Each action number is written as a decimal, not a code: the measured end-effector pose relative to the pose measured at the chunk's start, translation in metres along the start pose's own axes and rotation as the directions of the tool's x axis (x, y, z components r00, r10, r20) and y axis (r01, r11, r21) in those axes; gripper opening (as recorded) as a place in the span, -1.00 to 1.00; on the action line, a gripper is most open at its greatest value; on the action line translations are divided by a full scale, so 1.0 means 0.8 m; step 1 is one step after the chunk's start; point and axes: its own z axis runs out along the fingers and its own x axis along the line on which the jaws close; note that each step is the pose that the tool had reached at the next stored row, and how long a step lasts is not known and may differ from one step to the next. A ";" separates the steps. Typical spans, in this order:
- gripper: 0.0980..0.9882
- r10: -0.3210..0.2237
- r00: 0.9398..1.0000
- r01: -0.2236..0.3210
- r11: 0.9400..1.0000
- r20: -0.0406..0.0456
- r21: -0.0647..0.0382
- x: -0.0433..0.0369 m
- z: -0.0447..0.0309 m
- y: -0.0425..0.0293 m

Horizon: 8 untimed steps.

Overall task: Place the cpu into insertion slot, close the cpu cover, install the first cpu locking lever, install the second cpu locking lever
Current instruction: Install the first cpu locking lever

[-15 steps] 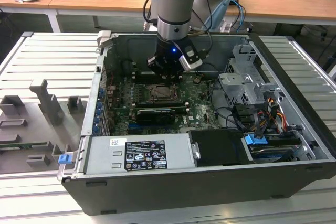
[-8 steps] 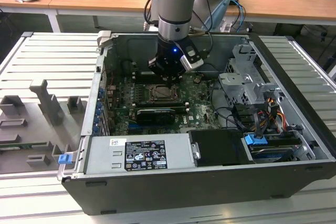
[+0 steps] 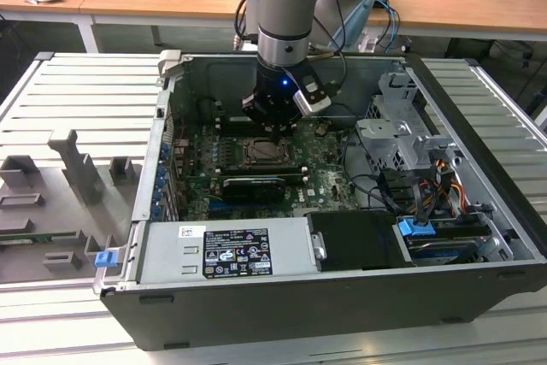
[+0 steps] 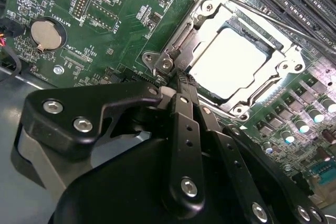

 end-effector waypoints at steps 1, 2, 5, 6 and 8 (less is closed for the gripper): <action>-0.98 0.000 1.000 0.000 1.000 0.000 0.000 0.000 0.0002 0.0007; -0.98 0.000 1.000 0.000 1.000 0.000 -0.001 0.000 0.0005 0.0014; -0.98 0.000 1.000 0.000 0.999 0.004 -0.041 0.000 0.0010 0.0019; -0.98 0.000 1.000 0.000 0.999 0.004 -0.048 -0.001 0.0011 0.0020; -0.98 0.001 1.000 0.000 0.999 0.004 -0.050 -0.001 -0.0044 0.0023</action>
